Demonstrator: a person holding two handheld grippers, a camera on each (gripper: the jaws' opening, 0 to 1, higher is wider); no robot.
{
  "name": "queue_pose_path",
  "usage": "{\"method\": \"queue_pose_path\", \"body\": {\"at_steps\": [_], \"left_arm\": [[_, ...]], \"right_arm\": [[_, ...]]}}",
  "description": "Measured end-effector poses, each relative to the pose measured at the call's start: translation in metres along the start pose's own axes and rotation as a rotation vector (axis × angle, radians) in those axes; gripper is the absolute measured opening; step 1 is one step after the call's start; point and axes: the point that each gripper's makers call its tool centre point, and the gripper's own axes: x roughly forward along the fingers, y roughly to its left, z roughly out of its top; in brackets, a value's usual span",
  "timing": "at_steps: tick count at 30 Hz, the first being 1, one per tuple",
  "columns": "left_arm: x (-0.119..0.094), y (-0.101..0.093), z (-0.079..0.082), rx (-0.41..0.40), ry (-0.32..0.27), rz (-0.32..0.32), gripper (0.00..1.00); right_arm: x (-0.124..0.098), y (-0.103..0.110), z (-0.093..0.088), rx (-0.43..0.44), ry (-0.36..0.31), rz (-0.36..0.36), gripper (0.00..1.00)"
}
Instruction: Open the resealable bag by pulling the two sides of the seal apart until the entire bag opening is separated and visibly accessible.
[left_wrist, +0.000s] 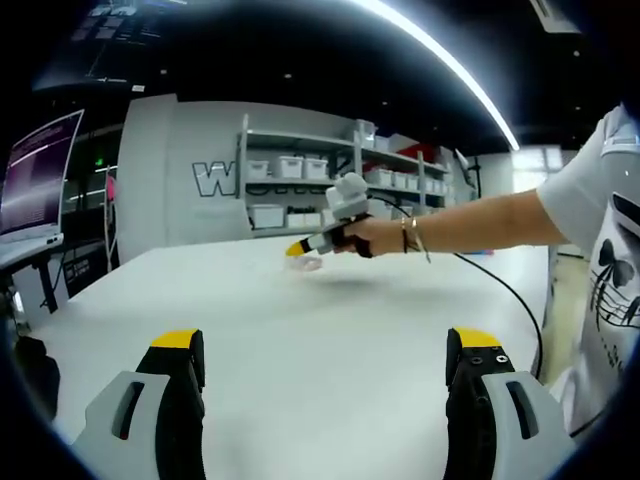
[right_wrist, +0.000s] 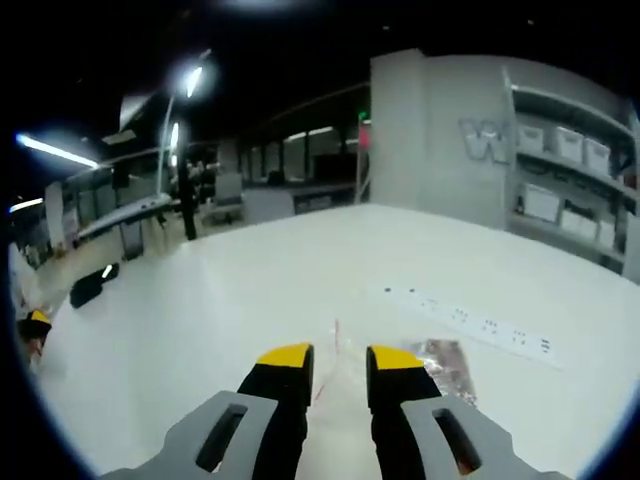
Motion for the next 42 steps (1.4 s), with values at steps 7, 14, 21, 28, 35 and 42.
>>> {"method": "queue_pose_path", "body": {"at_steps": [7,14,21,28,35,42], "left_arm": [[-0.001,-0.001,0.001,0.002,0.000,0.001,1.00],[-0.001,-0.001,0.001,0.001,-0.001,0.001,1.00],[-0.001,-0.001,0.002,0.005,0.000,0.001,1.00],[-0.002,-0.002,0.002,0.008,0.003,0.001,1.00],[-0.004,-0.004,0.004,0.015,0.002,0.004,1.00],[-0.004,-0.006,0.007,0.023,0.002,0.003,1.00]], "right_arm": [[0.001,-0.011,-0.003,0.007,0.007,-0.033,0.34],[0.003,-0.019,-0.001,0.002,0.001,-0.063,0.52],[0.006,-0.023,-0.003,0.008,0.012,-0.086,0.75],[0.006,-0.024,-0.004,0.019,0.006,-0.095,1.00],[0.001,-0.021,0.000,0.027,-0.016,-0.071,1.00],[-0.007,-0.014,0.001,0.021,-0.031,-0.053,1.00]]}}
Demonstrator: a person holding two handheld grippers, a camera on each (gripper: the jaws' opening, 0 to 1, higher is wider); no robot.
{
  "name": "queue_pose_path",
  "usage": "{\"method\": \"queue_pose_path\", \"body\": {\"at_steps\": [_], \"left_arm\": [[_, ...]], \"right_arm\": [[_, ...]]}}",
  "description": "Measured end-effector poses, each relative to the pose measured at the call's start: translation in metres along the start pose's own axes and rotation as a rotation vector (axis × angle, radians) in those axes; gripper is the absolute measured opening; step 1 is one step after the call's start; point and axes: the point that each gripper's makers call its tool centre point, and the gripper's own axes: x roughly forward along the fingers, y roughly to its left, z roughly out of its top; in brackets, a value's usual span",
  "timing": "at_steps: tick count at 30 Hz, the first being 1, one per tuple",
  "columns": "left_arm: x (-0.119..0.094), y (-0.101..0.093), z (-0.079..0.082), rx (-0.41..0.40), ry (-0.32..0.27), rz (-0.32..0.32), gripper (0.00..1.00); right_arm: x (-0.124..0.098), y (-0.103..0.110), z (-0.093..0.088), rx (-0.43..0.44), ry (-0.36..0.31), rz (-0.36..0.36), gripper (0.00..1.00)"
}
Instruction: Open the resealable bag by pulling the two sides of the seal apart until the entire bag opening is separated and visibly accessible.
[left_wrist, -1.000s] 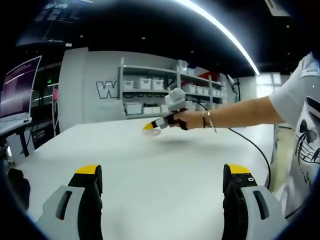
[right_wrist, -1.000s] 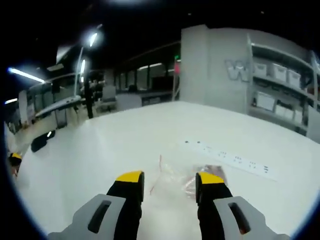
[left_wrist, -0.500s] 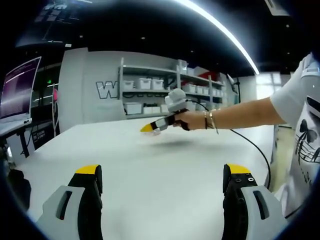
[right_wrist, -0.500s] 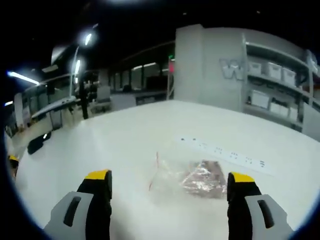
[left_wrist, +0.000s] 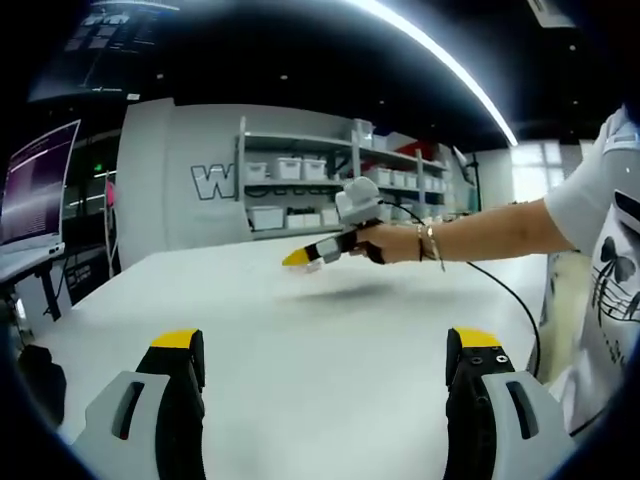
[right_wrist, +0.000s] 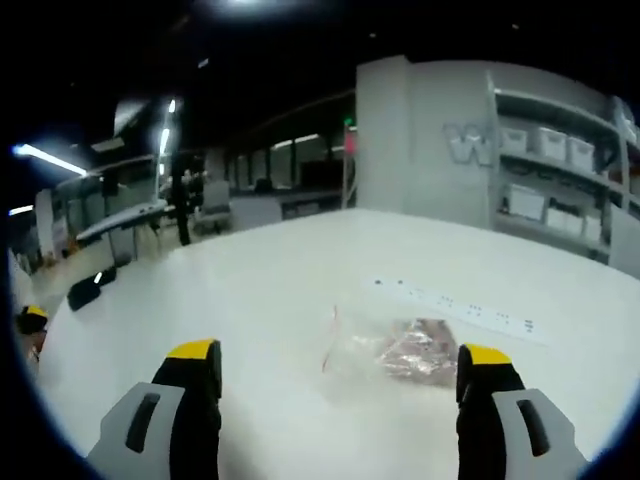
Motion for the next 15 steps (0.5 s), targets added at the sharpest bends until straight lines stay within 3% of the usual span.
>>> {"method": "queue_pose_path", "body": {"at_steps": [15], "left_arm": [[-0.002,-0.008,0.003,0.017,0.005,-0.008,1.00]], "right_arm": [[-0.034,0.002,0.000,0.034,-0.062,0.012,0.99]]}}
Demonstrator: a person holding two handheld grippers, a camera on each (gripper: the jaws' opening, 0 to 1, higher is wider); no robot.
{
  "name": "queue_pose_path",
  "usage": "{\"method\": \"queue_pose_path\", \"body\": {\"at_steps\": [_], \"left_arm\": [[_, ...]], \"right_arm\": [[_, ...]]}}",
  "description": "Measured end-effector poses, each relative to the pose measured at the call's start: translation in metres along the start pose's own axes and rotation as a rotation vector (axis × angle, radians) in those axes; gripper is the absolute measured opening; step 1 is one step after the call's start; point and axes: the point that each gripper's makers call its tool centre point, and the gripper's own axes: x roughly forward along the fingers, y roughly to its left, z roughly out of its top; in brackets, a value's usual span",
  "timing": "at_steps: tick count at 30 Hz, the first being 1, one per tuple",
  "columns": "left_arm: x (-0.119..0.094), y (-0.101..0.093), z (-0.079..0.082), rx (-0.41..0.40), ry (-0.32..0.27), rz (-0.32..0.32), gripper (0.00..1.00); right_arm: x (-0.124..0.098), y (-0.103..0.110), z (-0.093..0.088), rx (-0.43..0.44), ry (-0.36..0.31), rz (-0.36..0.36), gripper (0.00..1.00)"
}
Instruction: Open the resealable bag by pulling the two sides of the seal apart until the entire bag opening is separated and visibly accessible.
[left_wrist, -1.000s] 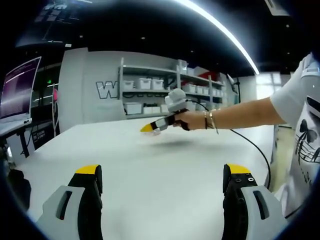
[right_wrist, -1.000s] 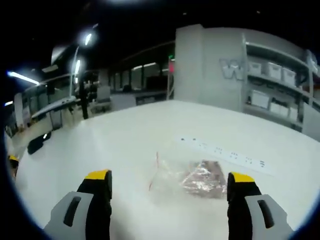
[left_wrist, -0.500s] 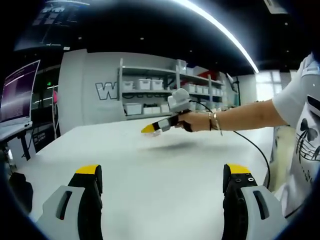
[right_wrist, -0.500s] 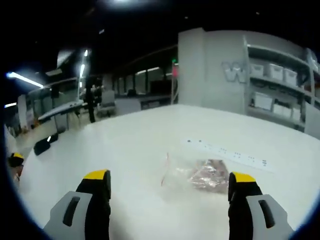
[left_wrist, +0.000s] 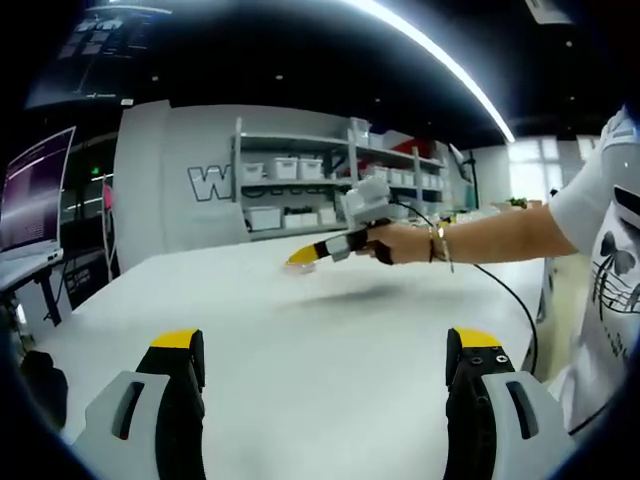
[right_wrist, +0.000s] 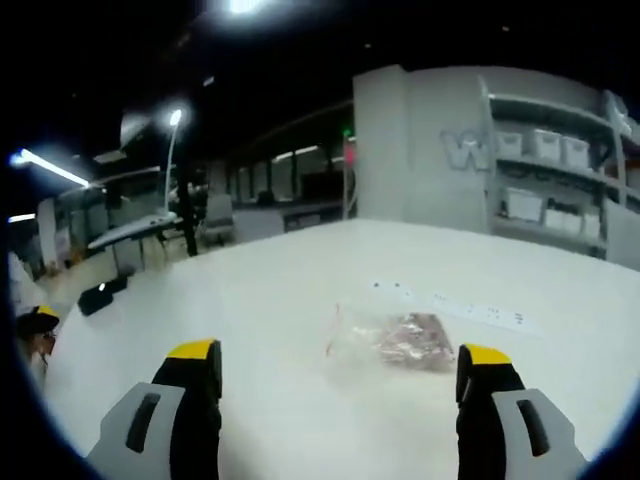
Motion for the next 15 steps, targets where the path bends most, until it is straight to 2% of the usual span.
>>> {"method": "queue_pose_path", "body": {"at_steps": [15], "left_arm": [[0.002,-0.008,0.000,0.006,0.007,-0.014,1.00]], "right_arm": [[-0.043,-0.003,-0.006,0.068,-0.064,0.001,0.98]]}}
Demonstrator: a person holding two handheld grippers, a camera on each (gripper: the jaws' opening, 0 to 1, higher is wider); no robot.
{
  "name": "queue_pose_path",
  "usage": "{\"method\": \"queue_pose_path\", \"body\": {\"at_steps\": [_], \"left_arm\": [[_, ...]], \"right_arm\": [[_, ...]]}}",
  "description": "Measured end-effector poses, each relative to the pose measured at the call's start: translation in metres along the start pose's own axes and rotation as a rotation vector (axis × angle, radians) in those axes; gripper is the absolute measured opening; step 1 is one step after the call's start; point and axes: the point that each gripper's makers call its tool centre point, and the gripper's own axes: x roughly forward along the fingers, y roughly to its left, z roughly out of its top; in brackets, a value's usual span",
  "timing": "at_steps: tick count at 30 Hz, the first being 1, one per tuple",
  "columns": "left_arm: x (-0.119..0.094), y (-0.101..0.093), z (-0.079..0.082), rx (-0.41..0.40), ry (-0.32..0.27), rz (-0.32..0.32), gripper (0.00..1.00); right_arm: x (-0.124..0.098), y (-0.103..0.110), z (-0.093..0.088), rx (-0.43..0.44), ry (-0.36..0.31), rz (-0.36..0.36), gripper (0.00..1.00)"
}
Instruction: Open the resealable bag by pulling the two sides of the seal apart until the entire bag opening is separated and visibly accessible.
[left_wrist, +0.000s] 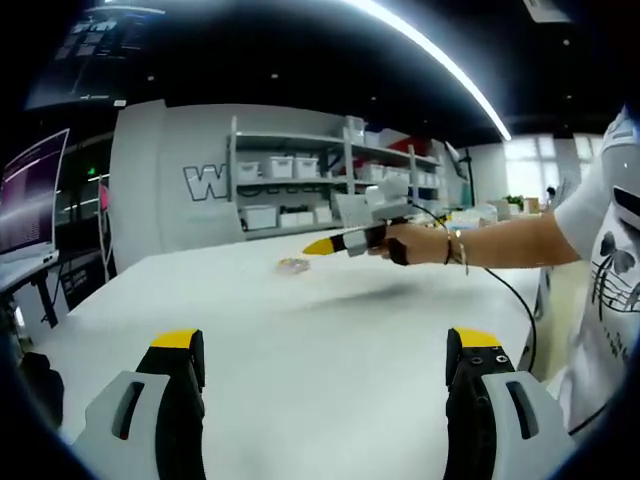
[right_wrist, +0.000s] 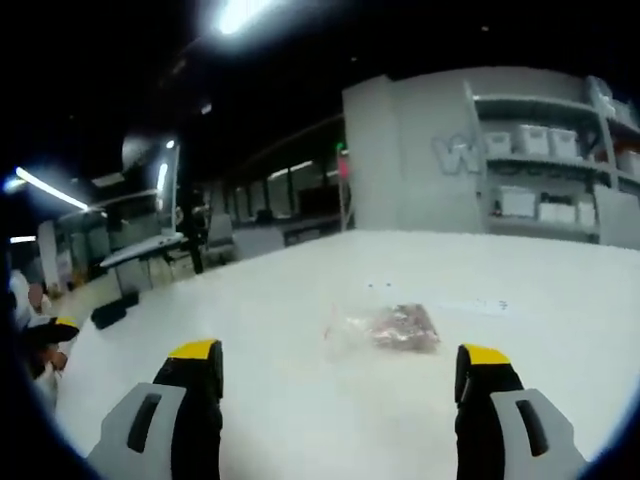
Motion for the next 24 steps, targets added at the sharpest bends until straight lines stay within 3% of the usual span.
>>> {"method": "queue_pose_path", "body": {"at_steps": [7,24], "left_arm": [[0.002,-0.005,-0.002,-0.002,0.006,-0.009,1.00],[0.000,-0.014,-0.004,0.000,0.007,-0.020,1.00]], "right_arm": [[-0.021,-0.002,0.002,-0.001,-0.026,-0.015,0.97],[-0.067,0.016,0.003,0.020,-0.099,-0.008,0.97]]}}
